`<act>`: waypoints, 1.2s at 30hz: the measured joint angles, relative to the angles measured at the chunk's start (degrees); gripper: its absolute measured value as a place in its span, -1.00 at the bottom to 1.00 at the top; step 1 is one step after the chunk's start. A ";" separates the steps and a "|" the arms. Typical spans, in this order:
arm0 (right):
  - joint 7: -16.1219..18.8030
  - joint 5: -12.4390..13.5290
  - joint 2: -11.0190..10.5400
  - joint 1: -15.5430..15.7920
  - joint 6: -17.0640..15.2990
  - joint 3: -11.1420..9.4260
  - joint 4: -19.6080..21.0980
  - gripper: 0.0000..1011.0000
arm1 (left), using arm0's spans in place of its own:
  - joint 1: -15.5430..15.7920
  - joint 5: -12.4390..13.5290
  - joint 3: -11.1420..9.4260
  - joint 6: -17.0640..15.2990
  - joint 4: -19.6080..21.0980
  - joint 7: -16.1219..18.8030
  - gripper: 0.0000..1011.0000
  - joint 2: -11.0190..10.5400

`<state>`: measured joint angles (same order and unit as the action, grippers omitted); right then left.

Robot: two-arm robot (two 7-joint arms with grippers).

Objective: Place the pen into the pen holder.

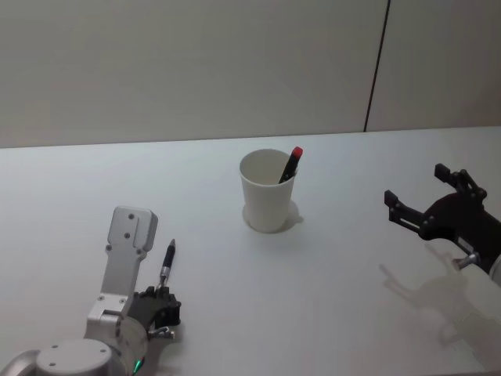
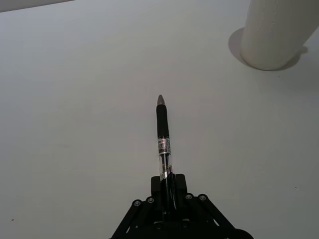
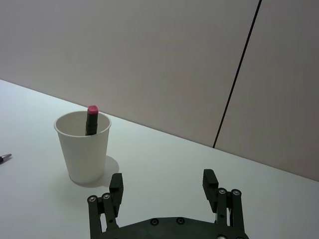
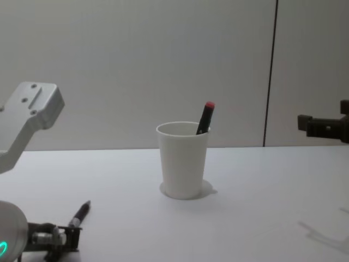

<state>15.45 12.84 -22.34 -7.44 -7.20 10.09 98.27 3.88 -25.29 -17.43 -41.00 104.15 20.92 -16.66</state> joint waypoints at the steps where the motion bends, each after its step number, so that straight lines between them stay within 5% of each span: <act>1: 0.00 0.00 0.00 0.00 0.00 0.00 0.00 0.98 | -0.02 0.20 0.03 0.23 -0.02 -0.07 -0.65 -0.03; 23: 0.00 0.00 0.00 0.00 0.00 0.00 0.00 0.98 | 0.99 7.12 1.17 9.98 0.46 -7.48 -0.65 -1.49; 36: 0.00 0.00 0.00 0.00 0.00 0.00 0.00 0.98 | 2.50 9.90 2.01 17.54 -0.62 -16.47 -0.65 -2.91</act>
<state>15.45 12.84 -22.34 -7.44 -7.20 10.09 98.27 6.38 -15.39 -15.42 -23.46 103.52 4.44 -19.57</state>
